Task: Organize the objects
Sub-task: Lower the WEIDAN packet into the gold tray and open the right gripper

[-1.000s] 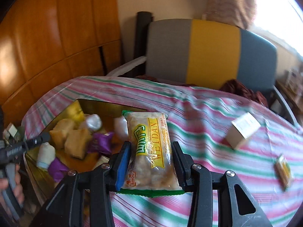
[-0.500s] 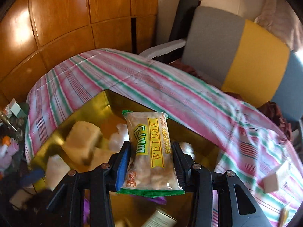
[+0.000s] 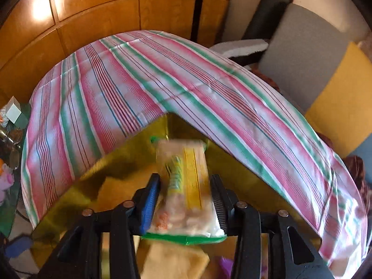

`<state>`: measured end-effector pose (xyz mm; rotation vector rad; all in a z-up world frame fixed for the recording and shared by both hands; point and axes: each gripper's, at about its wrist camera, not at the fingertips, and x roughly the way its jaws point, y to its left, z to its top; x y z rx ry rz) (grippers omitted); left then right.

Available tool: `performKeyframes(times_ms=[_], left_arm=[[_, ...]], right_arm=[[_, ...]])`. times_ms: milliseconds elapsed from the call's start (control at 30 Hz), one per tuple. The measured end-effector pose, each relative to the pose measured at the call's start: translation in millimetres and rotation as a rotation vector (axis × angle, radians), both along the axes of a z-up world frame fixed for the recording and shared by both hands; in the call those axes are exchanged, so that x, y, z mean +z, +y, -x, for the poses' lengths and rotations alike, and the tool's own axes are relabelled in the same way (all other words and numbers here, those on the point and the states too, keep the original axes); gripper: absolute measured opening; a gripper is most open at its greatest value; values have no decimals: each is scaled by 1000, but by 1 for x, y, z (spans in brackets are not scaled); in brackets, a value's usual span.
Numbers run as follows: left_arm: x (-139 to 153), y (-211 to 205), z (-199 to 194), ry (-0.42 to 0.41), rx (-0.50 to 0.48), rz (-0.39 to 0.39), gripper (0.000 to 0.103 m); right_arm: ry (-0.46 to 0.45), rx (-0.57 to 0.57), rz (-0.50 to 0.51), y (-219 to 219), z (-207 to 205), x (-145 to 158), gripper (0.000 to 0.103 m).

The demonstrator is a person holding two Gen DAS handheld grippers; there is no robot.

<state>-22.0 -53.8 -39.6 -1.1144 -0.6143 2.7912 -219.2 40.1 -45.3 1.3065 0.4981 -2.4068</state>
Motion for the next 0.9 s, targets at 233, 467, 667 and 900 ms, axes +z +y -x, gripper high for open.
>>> performKeyframes(times_ms=[233,467,667,900], left_arm=[[-3,2,1,-2,-8,-5,47],[-2,9,0,-5,-37,12,47],[1,15,-3,14,-64,25,47],[2,33,-7,23,-118,51,47]], right_arm=[[0,-49,26,30,-5,3,70],[-42,-83,-38,61,-21,-16,68],[12,-170,42,90,-45,8,70],[96,-243,113,115,-79,41,75]])
